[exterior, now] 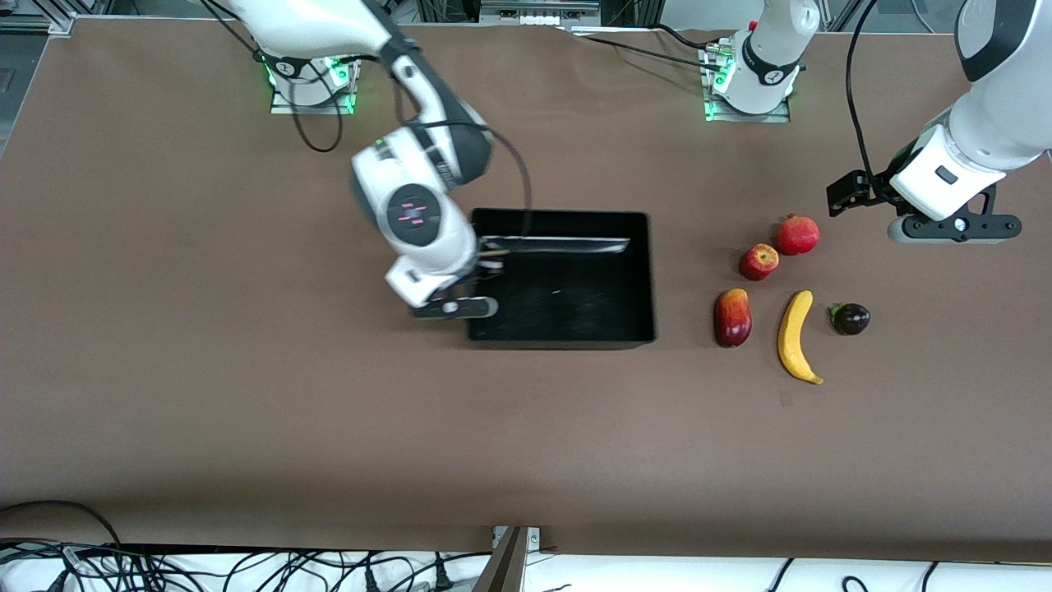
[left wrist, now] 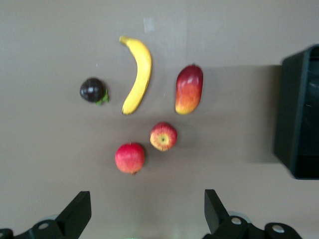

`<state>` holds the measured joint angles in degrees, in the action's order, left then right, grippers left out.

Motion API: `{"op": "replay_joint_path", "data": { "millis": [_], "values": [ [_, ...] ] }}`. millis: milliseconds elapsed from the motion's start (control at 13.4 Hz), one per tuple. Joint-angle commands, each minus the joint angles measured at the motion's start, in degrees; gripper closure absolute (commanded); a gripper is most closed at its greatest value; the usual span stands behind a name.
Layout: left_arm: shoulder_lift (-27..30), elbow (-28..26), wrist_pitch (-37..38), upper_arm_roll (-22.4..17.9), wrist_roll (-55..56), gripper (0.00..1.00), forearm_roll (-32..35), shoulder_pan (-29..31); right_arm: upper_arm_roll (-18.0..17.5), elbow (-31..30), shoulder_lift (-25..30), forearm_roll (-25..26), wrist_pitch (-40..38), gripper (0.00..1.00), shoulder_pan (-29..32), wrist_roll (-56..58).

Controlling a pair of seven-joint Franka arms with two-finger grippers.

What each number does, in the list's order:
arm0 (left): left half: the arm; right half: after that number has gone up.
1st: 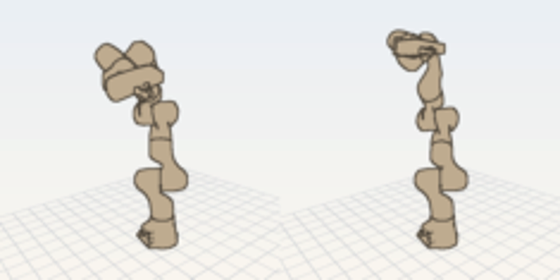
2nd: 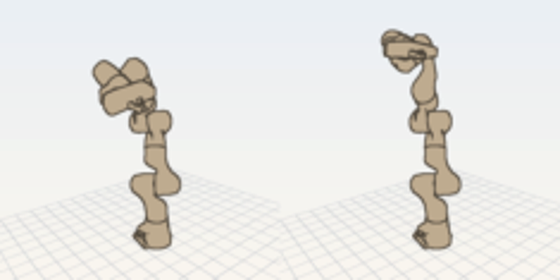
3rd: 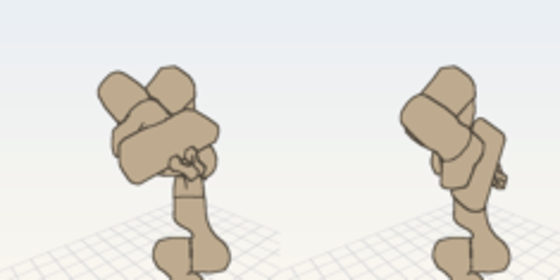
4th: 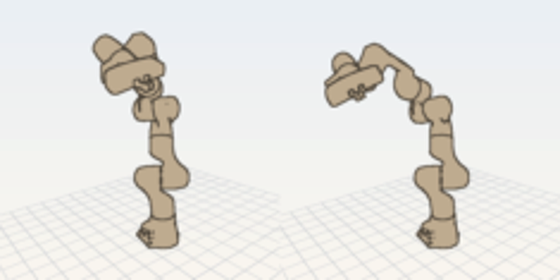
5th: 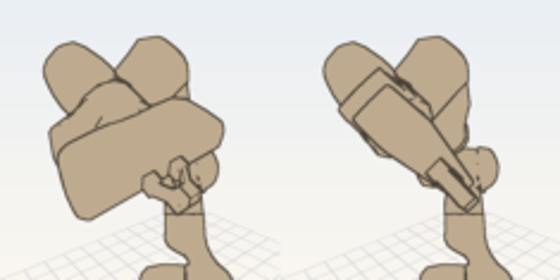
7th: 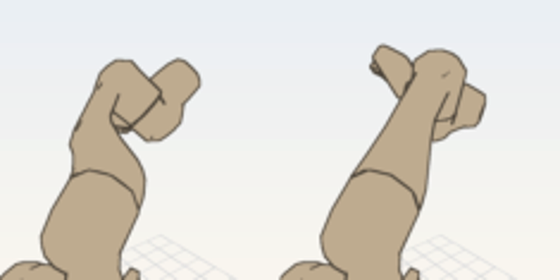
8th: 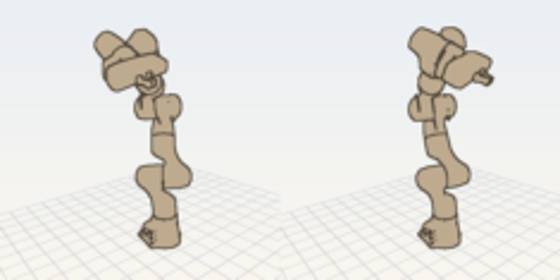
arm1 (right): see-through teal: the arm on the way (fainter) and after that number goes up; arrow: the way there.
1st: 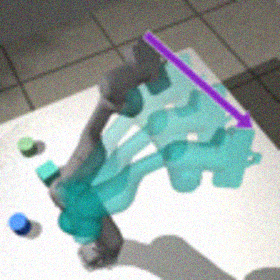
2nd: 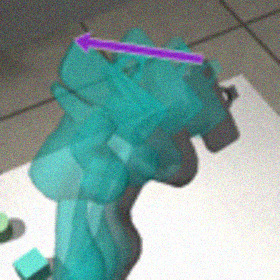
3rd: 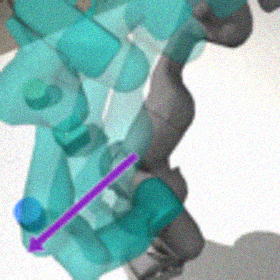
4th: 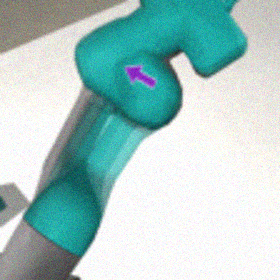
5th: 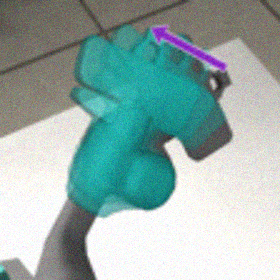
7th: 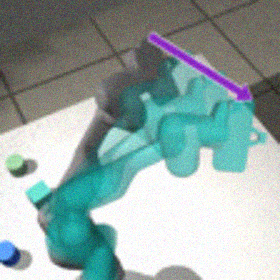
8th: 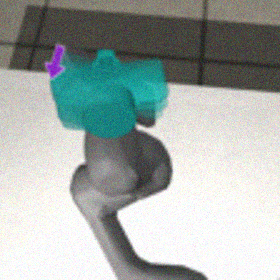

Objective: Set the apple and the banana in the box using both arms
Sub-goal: 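Slide the box with the right gripper while the left gripper reaches the apple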

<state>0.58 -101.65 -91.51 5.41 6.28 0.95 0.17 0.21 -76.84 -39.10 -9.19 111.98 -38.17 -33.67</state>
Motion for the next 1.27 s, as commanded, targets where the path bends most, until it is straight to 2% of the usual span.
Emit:
{"op": "replay_joint_path", "data": {
  "millis": [0, 149, 596, 820, 894, 969, 1043, 1193],
  "values": [
    [-3.0, -0.5, 2.0, 0.1, -0.7, 0.00, -0.9, 0.7, 0.5, 9.6, -6.8, -2.4, 0.9, 1.00, -3.2, -4.3],
    [-5.1, -4.1, -3.2, 0.1, -0.7, 0.00, -0.9, 1.3, 0.5, 9.6, -8.1, -2.6, 4.0, 1.00, -5.1, -6.0],
    [-4.5, -24.6, -30.1, 0.9, -4.9, 0.00, -0.4, 1.5, 0.6, 9.2, -10.6, -2.3, 7.5, 1.00, -6.9, -5.8],
    [-4.9, -34.4, -43.3, 1.4, -6.0, 0.00, 2.3, 1.1, 0.6, 9.2, -10.9, -1.9, 7.5, 1.00, -6.9, -5.8],
    [-5.3, -36.3, -46.4, 1.8, -6.2, 0.00, 2.7, 1.1, 0.6, 9.2, -10.9, -1.9, 7.5, 0.66, -6.9, -5.8],
    [-6.5, -38.5, -50.6, 1.9, -6.3, 0.00, 4.3, 1.1, 0.8, 9.2, -10.7, -1.7, 7.4, 0.15, -7.0, -5.9],
    [-8.0, -39.6, -54.0, 1.9, -6.2, 0.00, 5.5, 1.2, 0.9, 9.3, -10.3, -1.5, 6.8, 0.00, -7.0, -5.7],
    [-10.4, -40.5, -58.4, 1.9, -6.2, 0.00, 5.6, 1.4, 1.3, 9.4, -8.0, -1.0, 5.3, 0.00, -6.7, -5.4]
  ]
}}
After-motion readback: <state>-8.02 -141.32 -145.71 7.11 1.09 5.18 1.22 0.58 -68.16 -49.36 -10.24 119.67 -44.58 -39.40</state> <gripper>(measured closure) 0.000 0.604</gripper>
